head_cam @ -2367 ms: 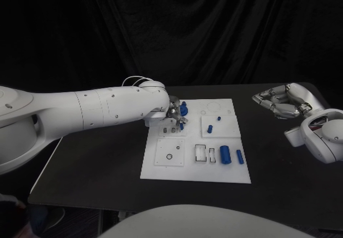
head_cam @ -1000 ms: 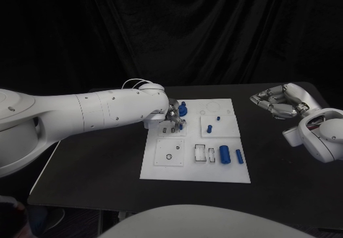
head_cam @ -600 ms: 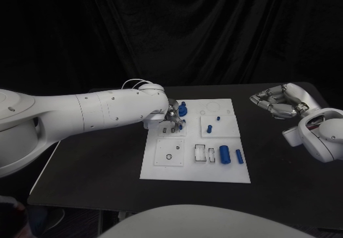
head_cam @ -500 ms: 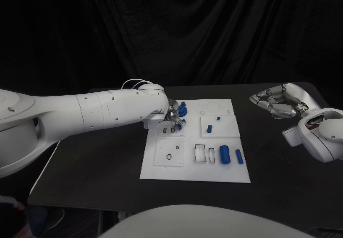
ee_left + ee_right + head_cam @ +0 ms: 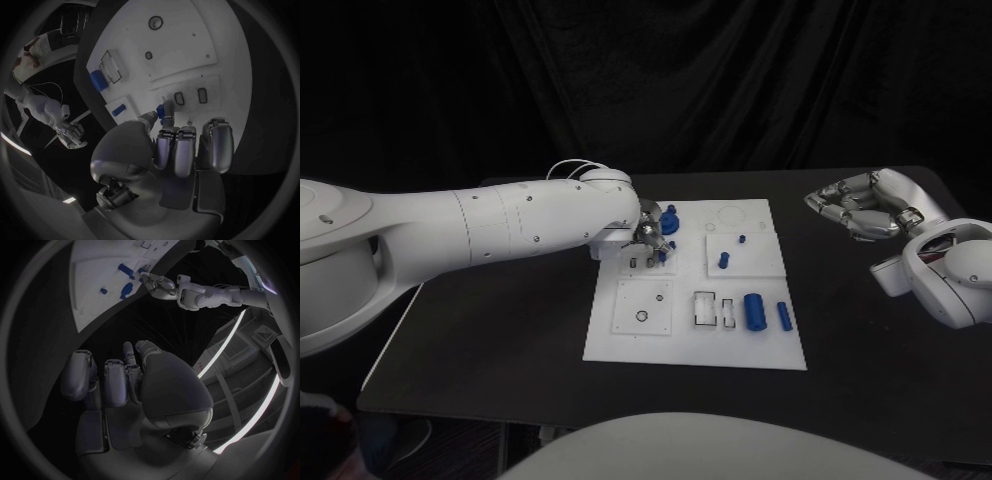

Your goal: Assemble the parts on the task board

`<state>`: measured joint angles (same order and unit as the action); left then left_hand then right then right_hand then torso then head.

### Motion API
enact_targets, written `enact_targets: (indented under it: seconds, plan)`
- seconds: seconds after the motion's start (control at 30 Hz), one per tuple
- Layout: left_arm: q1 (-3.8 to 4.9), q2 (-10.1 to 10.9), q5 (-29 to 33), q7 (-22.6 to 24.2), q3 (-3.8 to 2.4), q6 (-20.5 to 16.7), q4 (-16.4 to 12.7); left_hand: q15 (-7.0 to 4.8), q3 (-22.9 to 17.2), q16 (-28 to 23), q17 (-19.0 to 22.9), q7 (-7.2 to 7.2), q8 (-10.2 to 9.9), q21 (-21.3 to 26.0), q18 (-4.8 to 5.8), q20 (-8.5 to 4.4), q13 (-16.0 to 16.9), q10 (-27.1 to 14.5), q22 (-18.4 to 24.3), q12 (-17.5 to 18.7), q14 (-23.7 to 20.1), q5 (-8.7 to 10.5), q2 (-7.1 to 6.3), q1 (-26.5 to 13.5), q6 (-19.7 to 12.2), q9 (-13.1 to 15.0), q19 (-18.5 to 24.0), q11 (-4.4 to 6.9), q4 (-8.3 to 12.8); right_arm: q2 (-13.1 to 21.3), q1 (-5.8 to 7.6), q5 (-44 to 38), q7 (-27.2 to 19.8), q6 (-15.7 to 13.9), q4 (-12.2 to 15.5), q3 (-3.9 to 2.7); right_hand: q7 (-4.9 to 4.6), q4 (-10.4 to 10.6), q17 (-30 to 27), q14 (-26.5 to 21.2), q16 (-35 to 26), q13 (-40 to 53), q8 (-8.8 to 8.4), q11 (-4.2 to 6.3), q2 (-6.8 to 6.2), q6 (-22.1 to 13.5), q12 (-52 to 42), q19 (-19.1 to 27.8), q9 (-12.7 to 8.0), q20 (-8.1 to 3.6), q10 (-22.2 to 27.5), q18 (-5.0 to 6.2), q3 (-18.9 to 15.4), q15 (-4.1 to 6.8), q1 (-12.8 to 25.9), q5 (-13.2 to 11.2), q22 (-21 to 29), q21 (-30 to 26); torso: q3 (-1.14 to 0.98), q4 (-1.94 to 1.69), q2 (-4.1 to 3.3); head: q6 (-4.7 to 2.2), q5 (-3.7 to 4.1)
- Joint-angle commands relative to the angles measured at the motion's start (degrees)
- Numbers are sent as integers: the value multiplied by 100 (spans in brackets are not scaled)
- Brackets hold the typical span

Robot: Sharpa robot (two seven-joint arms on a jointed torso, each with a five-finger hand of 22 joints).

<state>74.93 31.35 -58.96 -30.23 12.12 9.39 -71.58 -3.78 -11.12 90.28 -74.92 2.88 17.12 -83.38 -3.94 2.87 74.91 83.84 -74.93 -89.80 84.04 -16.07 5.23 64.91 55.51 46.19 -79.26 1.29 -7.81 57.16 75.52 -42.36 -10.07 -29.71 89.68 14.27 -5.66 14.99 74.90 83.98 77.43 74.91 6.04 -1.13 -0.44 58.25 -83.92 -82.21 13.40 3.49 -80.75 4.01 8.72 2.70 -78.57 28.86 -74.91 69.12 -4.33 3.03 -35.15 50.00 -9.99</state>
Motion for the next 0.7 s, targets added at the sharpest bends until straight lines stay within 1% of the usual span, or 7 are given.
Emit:
enact_targets:
  seconds: [0.03, 0.07, 0.3, 0.4, 0.53, 0.57, 0.7]
  plan:
    - [-18, 2, -3, 144, -4, 70, 3, 10, -72, -28, -1508, -1, -45, 27, 44, -5, 1509, 616, -163, -20, 596, -52, -20, 33, 44, 11, 24, -20, 19, 3, -12, -33, 110, 59, -1, -4, -18, -50, 273, 220, -29, 243, -26, -4, 9, -14, 34, 2, 6, -9, 45, 70, 16, 6, -83, 80, -744, -27, 0, -3, 0, 0, 4]
    - [-20, 5, -3, 147, -4, 72, 3, 8, -168, -28, -1508, 0, -76, 32, 43, -4, 1509, 616, -164, -20, 596, -160, -39, 28, 52, 24, 26, -21, 66, 4, -12, -33, 114, 62, -1, -4, -18, -60, 271, 220, -30, 242, -26, -4, 8, -12, 34, -1, 8, -9, 45, 69, 19, 6, -100, 118, -745, -28, 0, -3, -1, 0, 3]
    - [-26, 31, -3, 157, -4, 50, -18, 8, -589, -28, -1508, 0, -173, 50, 42, -3, 1509, 616, -173, -20, 596, -361, -156, -44, 101, 95, 28, -21, 259, 5, -12, -43, 137, 76, -3, -4, -20, -78, 267, 219, -33, 238, -28, -5, 6, -12, 36, 1, 10, -10, 48, 71, 26, 6, -128, 184, -741, -43, -3, -4, 0, 0, 5]
    - [-28, 45, -3, 158, -4, 29, -30, 6, -860, -28, -1508, -1, -210, 57, 41, -6, 1509, 616, -179, -20, 596, -497, -226, -77, 126, 142, 27, -21, 390, 6, -12, -54, 149, 82, -5, -4, -20, -88, 263, 218, -38, 237, -29, -4, 4, -12, 36, 1, 10, -10, 48, 72, 30, 6, -142, 214, -741, -47, -2, -2, -1, 0, 3]
    - [-29, 72, -3, 151, -4, -21, -53, 8, -1182, -28, -1508, 5, -253, 66, 42, -4, 1509, 616, -191, -20, 596, -560, -321, -197, 153, 212, 23, -21, 516, 8, -12, -61, 164, 90, -7, -4, -21, -94, 256, 216, -45, 231, -29, -5, 3, -10, 39, 4, 12, -10, 53, 74, 32, 6, -152, 242, -736, -62, -2, -3, -1, 0, 5]
    - [-29, 82, -3, 147, -4, -39, -64, 12, -1347, -28, -1508, 3, -266, 74, 37, -9, 1509, 616, -190, -20, 596, -603, -354, -260, 177, 252, 28, -29, 578, 9, -12, -63, 169, 91, -7, -4, -21, -94, 256, 216, -45, 231, -29, -5, 3, -10, 39, 4, 12, -10, 53, 74, 32, 6, -152, 242, -736, -62, -2, -3, 0, 0, 6]
    - [-30, 136, -3, 120, -4, -96, -116, 9, -1536, -28, -1508, 8, -288, 78, 40, -3, 1509, 616, -200, -20, 596, -640, -406, -325, 184, 300, 23, -22, 666, 15, -12, -65, 185, 96, -5, -4, -21, -94, 256, 216, -45, 231, -29, -5, 3, -10, 39, 4, 12, -10, 53, 74, 32, 6, -152, 242, -736, -62, -2, -5, -2, 0, 12]
